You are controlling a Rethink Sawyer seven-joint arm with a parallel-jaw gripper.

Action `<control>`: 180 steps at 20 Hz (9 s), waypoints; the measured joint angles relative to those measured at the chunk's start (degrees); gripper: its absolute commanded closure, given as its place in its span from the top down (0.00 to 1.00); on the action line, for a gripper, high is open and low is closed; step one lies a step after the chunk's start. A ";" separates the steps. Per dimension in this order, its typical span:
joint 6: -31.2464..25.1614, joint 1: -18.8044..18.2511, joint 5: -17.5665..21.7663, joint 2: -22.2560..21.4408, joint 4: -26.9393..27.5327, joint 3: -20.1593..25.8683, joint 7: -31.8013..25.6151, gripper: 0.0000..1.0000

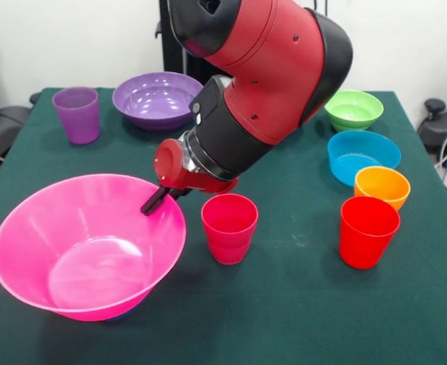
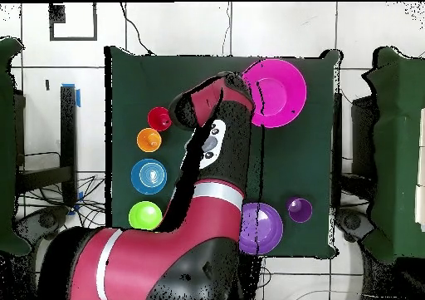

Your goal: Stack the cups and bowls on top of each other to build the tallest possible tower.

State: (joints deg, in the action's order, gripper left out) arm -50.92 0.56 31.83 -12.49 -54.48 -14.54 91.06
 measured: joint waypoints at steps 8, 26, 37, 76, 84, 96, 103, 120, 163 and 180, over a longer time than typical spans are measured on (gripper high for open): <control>0.00 0.00 0.01 -0.42 -0.01 0.59 0.00 0.00; -0.49 0.00 0.01 -1.15 0.00 1.10 0.00 0.00; -1.66 0.43 0.01 -0.93 0.00 1.10 0.00 0.00; -1.79 0.76 1.89 -1.09 0.03 1.11 -1.87 0.00; -1.80 0.76 2.47 -0.88 0.68 1.11 -1.87 0.00; -1.80 0.76 2.47 -0.68 2.80 1.11 -1.87 0.00; -1.80 0.76 2.47 -0.69 3.77 1.11 -1.87 0.00; -2.52 0.76 2.47 -0.68 3.76 1.11 -1.87 0.00; -6.15 0.76 2.47 -0.50 3.77 1.11 -1.87 0.00; -6.16 0.76 2.50 -0.65 3.77 1.10 -1.87 1.00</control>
State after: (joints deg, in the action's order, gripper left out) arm -57.08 1.33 34.33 -13.13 -50.71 -13.43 89.19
